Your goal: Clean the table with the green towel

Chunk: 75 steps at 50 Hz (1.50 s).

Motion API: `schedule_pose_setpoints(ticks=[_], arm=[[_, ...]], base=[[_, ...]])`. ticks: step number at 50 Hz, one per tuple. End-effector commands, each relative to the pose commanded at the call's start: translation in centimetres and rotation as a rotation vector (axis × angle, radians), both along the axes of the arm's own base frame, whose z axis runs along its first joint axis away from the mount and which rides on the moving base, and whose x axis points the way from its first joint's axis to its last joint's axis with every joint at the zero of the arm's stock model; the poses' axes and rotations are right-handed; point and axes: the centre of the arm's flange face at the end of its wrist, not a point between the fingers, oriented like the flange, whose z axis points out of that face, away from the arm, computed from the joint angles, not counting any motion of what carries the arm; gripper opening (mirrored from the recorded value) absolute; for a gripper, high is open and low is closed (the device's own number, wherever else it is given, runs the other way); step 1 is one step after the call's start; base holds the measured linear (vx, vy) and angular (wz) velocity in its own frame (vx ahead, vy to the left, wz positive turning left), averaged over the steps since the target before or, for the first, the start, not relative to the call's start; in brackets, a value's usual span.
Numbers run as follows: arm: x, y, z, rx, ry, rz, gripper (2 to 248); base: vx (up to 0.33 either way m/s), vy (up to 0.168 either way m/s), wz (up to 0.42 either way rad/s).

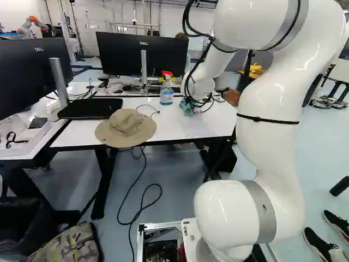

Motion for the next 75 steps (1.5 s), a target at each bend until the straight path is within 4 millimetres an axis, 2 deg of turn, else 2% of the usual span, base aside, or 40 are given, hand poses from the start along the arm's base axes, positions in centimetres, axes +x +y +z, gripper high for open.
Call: schedule_pose_setpoints(ticks=[21,43,75], arm=[[-1.6,3.4,0.1,0.0,0.008,0.06,49],[-4.1,6.6,0.3,0.0,0.019,0.12,49],[-4.2,6.5,0.3,0.047,0.019,0.054,49]], base=[[0.0,0.0,0.0],[0.0,0.0,0.0],[0.0,0.0,0.0]])
